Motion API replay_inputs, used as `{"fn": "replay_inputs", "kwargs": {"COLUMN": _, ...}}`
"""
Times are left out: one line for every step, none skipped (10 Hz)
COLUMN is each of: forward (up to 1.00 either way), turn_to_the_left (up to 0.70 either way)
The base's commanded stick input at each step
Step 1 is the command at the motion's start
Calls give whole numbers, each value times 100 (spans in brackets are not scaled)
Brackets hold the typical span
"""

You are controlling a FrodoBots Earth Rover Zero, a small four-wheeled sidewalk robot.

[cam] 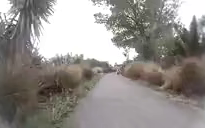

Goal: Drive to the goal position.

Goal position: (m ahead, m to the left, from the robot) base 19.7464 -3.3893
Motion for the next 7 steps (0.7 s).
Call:
{"fn": "replay_inputs", "kwargs": {"forward": 100, "turn_to_the_left": 0}}
{"fn": "replay_inputs", "kwargs": {"forward": 100, "turn_to_the_left": 0}}
{"fn": "replay_inputs", "kwargs": {"forward": 100, "turn_to_the_left": 0}}
{"fn": "replay_inputs", "kwargs": {"forward": 100, "turn_to_the_left": -36}}
{"fn": "replay_inputs", "kwargs": {"forward": 100, "turn_to_the_left": -40}}
{"fn": "replay_inputs", "kwargs": {"forward": 100, "turn_to_the_left": -40}}
{"fn": "replay_inputs", "kwargs": {"forward": 100, "turn_to_the_left": -31}}
